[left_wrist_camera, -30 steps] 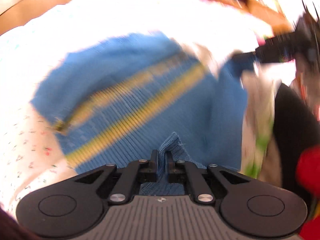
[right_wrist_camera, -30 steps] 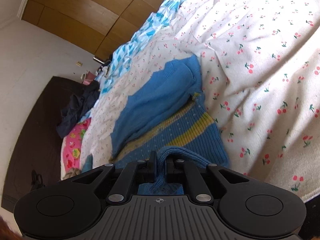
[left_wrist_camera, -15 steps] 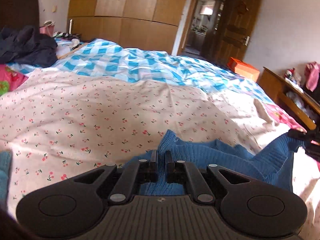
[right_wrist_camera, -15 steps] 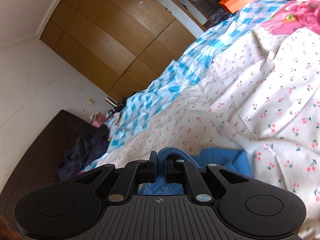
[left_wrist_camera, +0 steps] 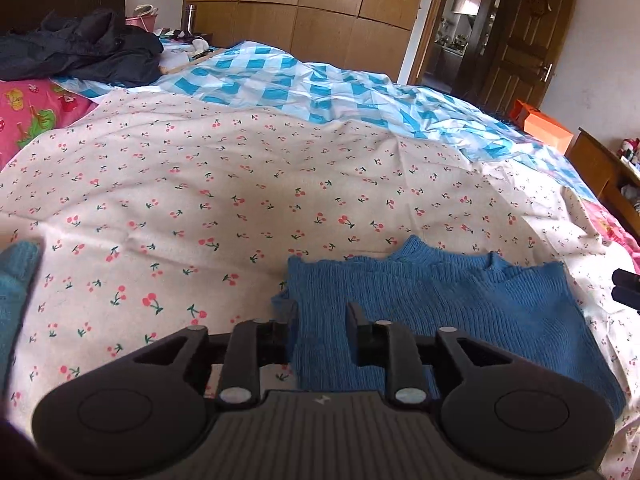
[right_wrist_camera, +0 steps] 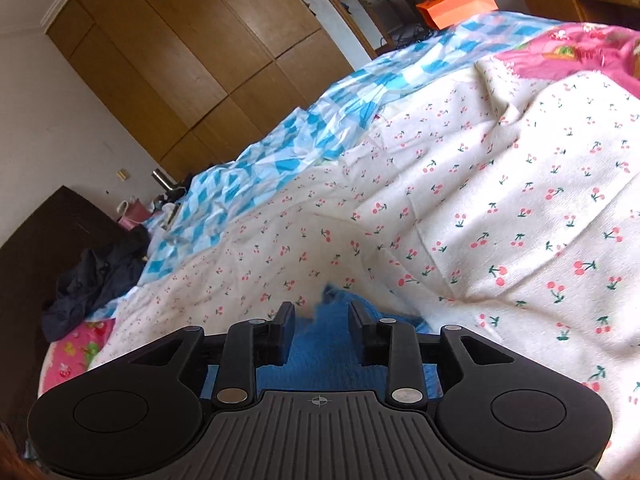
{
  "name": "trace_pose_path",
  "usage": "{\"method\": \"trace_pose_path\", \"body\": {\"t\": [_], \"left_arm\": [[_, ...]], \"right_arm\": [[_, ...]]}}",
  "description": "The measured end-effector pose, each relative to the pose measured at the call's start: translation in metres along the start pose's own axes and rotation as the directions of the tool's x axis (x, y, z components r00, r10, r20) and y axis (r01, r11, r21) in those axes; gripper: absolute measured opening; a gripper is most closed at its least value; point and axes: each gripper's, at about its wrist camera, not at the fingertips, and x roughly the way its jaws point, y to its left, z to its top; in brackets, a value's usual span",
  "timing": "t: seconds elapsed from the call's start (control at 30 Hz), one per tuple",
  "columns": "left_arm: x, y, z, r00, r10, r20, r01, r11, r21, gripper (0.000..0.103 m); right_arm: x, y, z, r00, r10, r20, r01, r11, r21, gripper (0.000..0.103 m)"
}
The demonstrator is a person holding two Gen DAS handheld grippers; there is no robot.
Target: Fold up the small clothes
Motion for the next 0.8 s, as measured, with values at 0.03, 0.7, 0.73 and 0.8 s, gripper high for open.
{"method": "trace_pose_path", "body": {"t": [0.03, 0.7, 0.73, 0.8], "left_arm": [[-0.004, -0.001, -0.005, 1.000, 0.005, -0.003, -0.005, 1.000, 0.006, 0.036], [-0.030, 0.005, -0.070, 0.988, -0.087, -0.127, 0.071, 0.990, -0.122, 0.016], [-0.037, 0.006, -0.069, 0.987, -0.102, -0.120, 0.087, 0.988, -0.130, 0.016], [-0.049, 0.006, -0.071, 0.988, -0.114, -0.109, 0.099, 0.986, -0.132, 0.015]], "right_arm": [[-0.003, 0.000, -0.003, 1.000, -0.009, -0.002, 0.009, 1.000, -0.028, 0.040], [-0.023, -0.010, -0.066, 0.966, -0.025, -0.256, -0.006, 0.993, -0.118, 0.005], [-0.031, -0.009, -0.065, 0.967, -0.009, -0.255, -0.021, 0.993, -0.114, 0.004], [-0.051, -0.003, -0.064, 0.972, 0.012, -0.235, -0.044, 0.990, -0.133, 0.004]]}}
